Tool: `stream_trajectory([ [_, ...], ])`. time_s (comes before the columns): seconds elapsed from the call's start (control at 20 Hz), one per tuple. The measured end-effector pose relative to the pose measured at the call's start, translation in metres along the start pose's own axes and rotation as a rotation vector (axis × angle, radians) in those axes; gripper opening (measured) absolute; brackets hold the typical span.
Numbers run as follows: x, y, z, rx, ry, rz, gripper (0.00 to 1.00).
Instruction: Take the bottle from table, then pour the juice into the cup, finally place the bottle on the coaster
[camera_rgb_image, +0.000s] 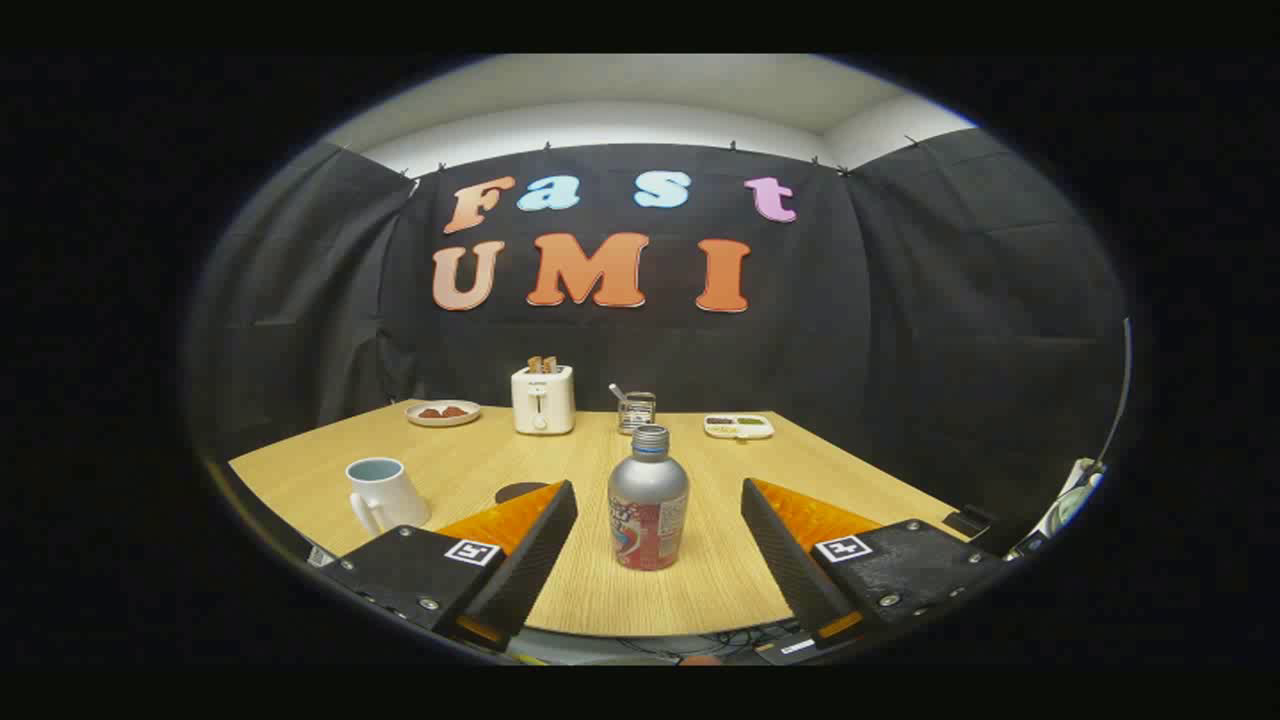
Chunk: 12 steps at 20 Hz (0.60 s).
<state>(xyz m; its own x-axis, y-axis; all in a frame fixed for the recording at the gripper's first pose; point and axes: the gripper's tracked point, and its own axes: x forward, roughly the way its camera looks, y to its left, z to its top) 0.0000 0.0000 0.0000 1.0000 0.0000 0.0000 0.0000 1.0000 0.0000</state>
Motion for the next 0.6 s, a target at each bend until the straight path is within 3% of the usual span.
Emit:
stream_trajectory([
  [0.6, 0.011, 0.004, -0.007, 0.005, 0.003, 0.009, 0.98],
])
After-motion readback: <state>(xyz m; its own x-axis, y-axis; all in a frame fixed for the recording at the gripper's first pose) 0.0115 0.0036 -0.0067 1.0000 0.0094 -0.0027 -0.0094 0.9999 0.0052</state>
